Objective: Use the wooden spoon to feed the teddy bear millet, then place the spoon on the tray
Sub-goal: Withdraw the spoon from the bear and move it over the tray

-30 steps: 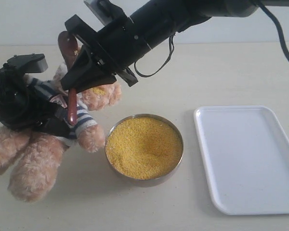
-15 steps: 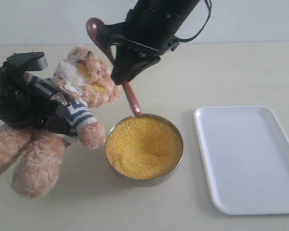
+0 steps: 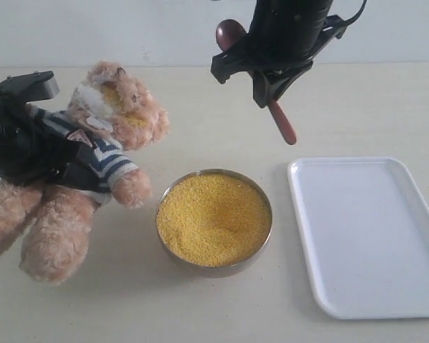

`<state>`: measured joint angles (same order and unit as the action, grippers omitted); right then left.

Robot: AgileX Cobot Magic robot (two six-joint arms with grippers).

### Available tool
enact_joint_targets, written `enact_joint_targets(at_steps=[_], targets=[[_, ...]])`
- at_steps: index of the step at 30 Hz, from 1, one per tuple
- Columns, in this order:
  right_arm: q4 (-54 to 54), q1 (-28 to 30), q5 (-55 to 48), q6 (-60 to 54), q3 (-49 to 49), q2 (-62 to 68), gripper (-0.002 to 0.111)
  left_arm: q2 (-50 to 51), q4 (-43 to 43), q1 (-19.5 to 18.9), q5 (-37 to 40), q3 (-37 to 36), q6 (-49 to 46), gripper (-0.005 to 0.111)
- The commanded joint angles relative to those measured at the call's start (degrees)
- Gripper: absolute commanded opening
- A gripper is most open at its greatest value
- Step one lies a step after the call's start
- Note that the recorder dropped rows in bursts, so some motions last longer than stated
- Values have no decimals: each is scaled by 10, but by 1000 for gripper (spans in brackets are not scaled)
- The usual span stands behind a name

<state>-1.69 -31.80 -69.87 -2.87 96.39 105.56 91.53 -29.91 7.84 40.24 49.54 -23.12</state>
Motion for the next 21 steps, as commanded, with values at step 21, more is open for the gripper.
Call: enact_joint_targets(at_steps=[21], targets=[[34, 78, 47, 32, -276, -109, 0, 61, -80, -56, -1, -2, -22, 4]])
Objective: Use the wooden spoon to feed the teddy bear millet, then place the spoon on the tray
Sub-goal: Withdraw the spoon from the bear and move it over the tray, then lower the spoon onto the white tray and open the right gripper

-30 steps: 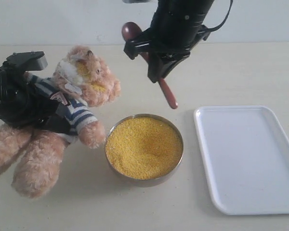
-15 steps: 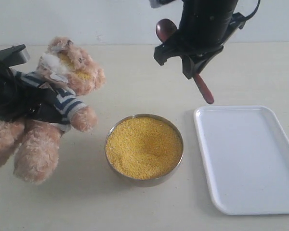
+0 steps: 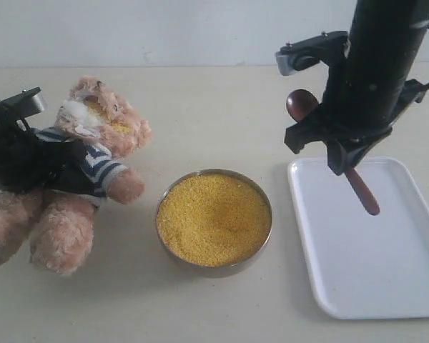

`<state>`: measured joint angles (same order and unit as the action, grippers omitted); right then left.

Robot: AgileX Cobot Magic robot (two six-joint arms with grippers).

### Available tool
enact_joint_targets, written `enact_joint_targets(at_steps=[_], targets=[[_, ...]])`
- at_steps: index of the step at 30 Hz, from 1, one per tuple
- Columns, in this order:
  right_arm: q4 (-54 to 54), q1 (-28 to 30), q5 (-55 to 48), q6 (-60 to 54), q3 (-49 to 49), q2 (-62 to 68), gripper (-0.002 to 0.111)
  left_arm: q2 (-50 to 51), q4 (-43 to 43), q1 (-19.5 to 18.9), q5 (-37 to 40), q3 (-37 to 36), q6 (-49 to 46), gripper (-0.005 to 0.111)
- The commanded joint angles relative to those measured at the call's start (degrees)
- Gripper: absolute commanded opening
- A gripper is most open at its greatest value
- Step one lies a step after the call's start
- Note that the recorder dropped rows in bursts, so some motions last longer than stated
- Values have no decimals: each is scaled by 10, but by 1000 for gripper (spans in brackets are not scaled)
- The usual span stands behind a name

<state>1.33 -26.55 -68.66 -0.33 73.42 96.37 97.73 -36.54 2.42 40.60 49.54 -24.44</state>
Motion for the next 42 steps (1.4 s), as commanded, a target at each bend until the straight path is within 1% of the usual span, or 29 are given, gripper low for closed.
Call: enact_joint_targets(at_steps=[1, 8, 14, 16, 18, 22, 26, 28, 30, 35, 36, 37, 38, 42], targets=[[4, 36, 45, 10, -62, -17, 0, -1, -14, -2, -5, -2, -9, 4], [4, 82, 115, 15, -168, -17, 0, -1, -9, -2, -14, -2, -13, 4], [6, 90, 217, 33, -237, -17, 0, -1, -1, -2, -16, -2, -11, 4], [4, 90, 239, 37, -248, -17, 0, -1, -1, -2, -16, -2, -11, 4], [4, 90, 260, 65, -253, -17, 0, -1, -1, -2, -16, -2, -11, 4], [3, 90, 265, 65, -253, 7, 0, -1, -1, -2, -16, -2, -11, 4], [3, 90, 289, 88, -253, 17, 0, -1, 3, -2, -15, -2, -11, 4], [3, 90, 298, 91, -253, 17, 4, -1, 3, -2, -15, -2, -11, 4], [3, 90, 304, 107, -253, 21, 13, -1, 3, -2, -16, -2, -11, 4], [1, 90, 303, 114, -253, 37, 41, -1, 3, -2, -16, -2, -11, 4], [1, 90, 301, 114, -253, 35, 51, -1, 4, -2, -16, -2, -11, 4], [1, 90, 299, 115, -253, 35, 54, -1, 4, -2, -16, -2, -11, 4], [1, 90, 294, 115, -253, 29, 58, -1, 5, -2, -16, -2, -11, 4], [1, 90, 285, 114, -253, -29, 58, 3, 10, -2, -29, -2, -11, 4]])
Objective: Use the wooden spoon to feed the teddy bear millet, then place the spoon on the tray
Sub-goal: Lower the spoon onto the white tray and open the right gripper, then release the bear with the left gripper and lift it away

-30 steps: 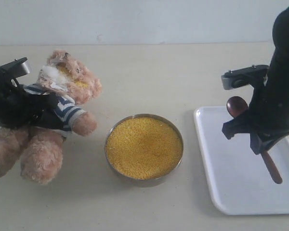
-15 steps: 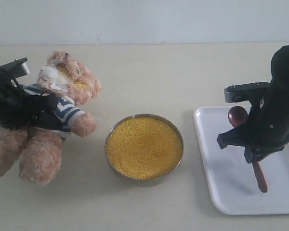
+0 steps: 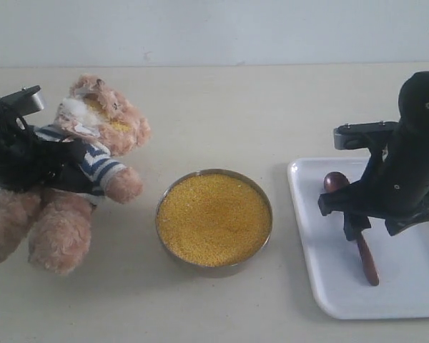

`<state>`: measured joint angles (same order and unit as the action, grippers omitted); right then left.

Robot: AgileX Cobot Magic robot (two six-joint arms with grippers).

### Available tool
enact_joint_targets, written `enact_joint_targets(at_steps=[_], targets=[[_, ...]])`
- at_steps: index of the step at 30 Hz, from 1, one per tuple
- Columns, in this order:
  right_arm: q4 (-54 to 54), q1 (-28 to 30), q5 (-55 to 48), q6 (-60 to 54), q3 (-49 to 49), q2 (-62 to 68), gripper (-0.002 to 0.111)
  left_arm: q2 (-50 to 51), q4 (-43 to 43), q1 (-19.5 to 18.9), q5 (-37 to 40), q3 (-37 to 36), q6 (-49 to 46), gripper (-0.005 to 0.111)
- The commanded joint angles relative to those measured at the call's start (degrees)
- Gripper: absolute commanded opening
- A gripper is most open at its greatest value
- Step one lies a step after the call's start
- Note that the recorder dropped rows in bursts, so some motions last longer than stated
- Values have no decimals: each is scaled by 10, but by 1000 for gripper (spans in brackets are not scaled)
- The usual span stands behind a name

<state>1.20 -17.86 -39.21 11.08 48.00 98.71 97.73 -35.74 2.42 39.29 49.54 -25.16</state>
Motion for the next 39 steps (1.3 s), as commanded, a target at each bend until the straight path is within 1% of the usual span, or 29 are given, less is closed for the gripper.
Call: enact_joint_targets(at_steps=[1, 5, 10, 14, 19, 25, 27, 29, 31, 36, 39], targets=[[2, 3, -10, 0, 1, -69, 58, 6, 2, -2, -16, -2, -4, 4], [-8, 2, -13, 0, 0, -152, 58, 23, 2, -2, -16, -2, -3, 4], [-16, 2, -20, -1, 0, -212, 58, 27, 2, -2, -36, -2, -2, 4], [-24, 0, -33, -9, 0, -235, 58, 27, 4, -2, -58, -2, 3, 4], [-24, 0, -33, -11, -6, -247, 58, 27, 32, -2, -78, -2, 44, 4], [-34, 0, -9, -11, -51, -249, 58, 53, 36, -2, -70, -2, 63, 4], [-34, 0, -4, -11, -63, -249, 58, 67, 36, -2, -64, -2, 63, 6], [-34, 0, 0, -11, -74, -249, 58, 74, 36, -2, -61, -2, 65, 13], [-34, 0, 0, -11, -77, -249, 58, 76, 36, -2, -61, -2, 68, 24], [-36, 0, 6, -11, -78, -249, 58, 72, 34, -2, -57, -2, 68, 67], [-36, 0, 10, -11, -78, -249, 58, 61, 34, -2, -57, -2, 72, 82]])
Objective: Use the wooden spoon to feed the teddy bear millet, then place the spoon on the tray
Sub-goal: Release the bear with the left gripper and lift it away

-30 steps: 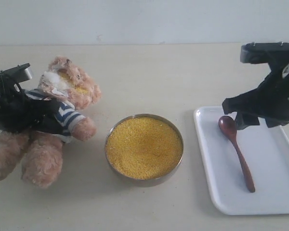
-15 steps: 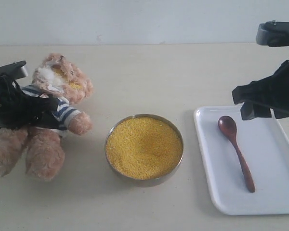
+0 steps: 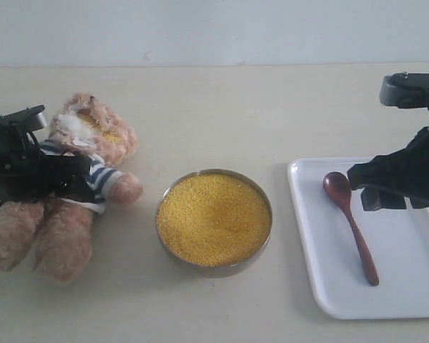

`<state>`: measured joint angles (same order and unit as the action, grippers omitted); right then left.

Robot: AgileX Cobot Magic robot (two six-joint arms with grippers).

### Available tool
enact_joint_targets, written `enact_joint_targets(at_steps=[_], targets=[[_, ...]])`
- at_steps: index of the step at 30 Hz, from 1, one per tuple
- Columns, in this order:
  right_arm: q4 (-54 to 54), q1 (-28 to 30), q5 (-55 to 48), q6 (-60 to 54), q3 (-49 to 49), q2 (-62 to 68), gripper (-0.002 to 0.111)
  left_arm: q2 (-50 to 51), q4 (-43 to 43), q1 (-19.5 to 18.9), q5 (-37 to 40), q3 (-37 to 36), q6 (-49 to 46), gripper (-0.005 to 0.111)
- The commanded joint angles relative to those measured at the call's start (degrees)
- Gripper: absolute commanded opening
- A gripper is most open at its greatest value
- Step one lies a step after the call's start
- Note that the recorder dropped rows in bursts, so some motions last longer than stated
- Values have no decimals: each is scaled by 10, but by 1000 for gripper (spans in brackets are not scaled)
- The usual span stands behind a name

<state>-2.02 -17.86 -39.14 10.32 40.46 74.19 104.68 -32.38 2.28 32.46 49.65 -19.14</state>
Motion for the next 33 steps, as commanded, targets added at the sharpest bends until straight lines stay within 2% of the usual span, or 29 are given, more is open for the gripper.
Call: enact_joint_targets(at_steps=[1, 6, 18, 23, 25, 27, 33], targets=[[-4, 0, 12, -4, -3, -3, 58, -14, 1, 0, 12, -3, 12, 85], [-4, 0, 19, -4, -3, -3, 58, -39, 5, 0, 15, -3, 12, 92], [-4, 0, 21, -4, -3, -3, 58, -132, 26, 0, 37, -3, 18, 92], [-4, 0, 21, -4, -3, -3, 58, -178, 95, 0, 36, -3, 77, 88], [-4, 0, 22, -4, -3, -3, 58, -195, 129, 0, 34, -3, 106, 81], [-4, 0, 23, -4, -3, -3, 58, -212, 148, 0, 34, -3, 124, 67], [-4, 0, 25, -6, -3, -3, 58, -269, 161, 0, 34, -3, 125, 4]])
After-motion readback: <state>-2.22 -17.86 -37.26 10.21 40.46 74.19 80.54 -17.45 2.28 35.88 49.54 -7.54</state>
